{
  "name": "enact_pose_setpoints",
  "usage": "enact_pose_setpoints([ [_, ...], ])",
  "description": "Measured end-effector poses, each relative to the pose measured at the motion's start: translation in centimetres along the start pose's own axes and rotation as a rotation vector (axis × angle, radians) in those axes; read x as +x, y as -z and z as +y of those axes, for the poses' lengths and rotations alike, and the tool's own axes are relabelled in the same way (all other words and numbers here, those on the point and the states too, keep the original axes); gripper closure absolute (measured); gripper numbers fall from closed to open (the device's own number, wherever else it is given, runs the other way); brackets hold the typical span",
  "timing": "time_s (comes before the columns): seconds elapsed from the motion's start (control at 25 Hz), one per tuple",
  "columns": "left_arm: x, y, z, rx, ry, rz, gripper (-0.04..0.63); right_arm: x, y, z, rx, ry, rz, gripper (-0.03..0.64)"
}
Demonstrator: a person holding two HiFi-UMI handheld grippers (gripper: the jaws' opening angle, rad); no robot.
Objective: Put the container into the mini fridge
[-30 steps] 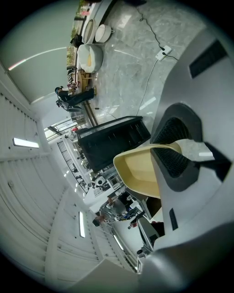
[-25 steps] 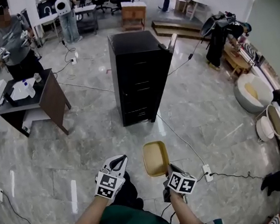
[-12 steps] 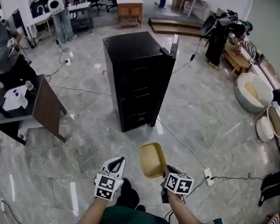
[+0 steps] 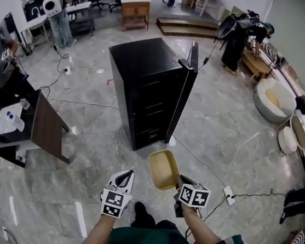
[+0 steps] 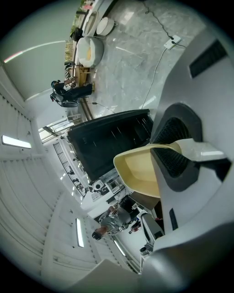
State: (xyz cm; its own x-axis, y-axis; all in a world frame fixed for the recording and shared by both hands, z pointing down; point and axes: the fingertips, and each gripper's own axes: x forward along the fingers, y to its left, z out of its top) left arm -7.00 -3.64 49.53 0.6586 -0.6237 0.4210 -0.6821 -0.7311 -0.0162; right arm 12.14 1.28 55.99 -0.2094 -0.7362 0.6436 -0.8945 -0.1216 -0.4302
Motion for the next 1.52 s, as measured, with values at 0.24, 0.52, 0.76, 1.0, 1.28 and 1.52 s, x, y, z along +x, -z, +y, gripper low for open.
enact_pose_setpoints([
  [0.24,0.9,-0.1,2.7,-0.009,0.003,0.0,0.581,2.6,-1.5,1.1,0.008,0.003,-0.004,0.569],
  [0.52,2.5,-0.9,3.9,-0.001,0.015,0.004,0.581,4.6,-3.1,1.0,0.017,0.003,-0.005,0.569],
  [0.76,5.5,-0.9,4.9,-0.001,0.023,0.011,0.581,7.2,-4.6,0.5,0.043,-0.033,-0.017,0.569],
  [1.0,7.9,-0.4,5.2,-0.013,0.032,0.062,0.581,10.6,-6.4,-1.3,0.041,-0.022,0.02,0.569],
  [1.28,11.0,-1.7,8.0,-0.014,0.012,0.063,0.581,15.5,-9.2,-1.7,0.034,-0.022,0.04,0.569],
  [1.52,14.3,-2.0,8.9,-0.021,0.02,0.077,0.581,19.4,-12.8,-2.6,0.01,-0.005,0.044,0.569],
])
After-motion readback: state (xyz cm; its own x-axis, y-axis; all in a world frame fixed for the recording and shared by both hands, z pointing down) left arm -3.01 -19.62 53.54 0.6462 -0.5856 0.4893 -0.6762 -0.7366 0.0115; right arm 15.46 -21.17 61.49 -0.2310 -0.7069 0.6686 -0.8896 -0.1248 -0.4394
